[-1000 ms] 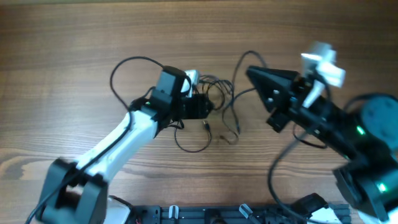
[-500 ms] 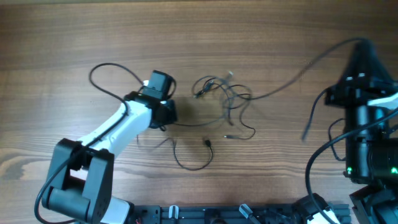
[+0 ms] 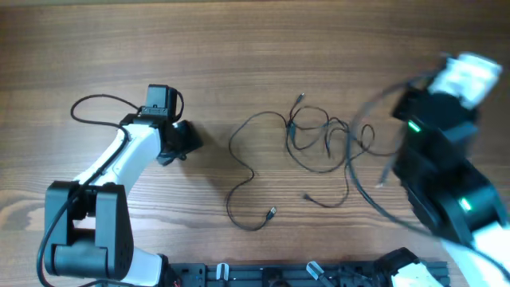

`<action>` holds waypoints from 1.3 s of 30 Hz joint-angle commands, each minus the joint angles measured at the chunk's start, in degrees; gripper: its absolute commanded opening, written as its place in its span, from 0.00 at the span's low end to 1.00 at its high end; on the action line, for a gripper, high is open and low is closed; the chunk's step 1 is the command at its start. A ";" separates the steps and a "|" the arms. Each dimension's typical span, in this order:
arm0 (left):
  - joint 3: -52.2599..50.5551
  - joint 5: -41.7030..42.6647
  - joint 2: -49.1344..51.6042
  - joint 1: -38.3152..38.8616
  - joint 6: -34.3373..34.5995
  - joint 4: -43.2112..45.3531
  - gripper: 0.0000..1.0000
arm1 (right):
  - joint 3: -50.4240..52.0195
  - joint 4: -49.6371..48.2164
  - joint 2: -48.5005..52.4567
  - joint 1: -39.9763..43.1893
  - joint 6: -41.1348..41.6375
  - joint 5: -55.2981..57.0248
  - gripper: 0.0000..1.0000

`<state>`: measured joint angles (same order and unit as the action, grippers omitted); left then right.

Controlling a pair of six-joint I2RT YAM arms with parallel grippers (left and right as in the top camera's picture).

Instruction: Untangle cables

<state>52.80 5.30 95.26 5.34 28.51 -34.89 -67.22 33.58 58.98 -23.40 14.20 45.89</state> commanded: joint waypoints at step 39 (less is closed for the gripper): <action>0.68 12.20 -5.14 13.68 8.22 11.15 1.00 | 9.60 4.24 28.11 7.10 31.52 -63.23 0.52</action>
<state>52.82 18.83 90.63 18.83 35.53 -23.62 -57.56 38.59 82.81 -15.00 40.88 -16.53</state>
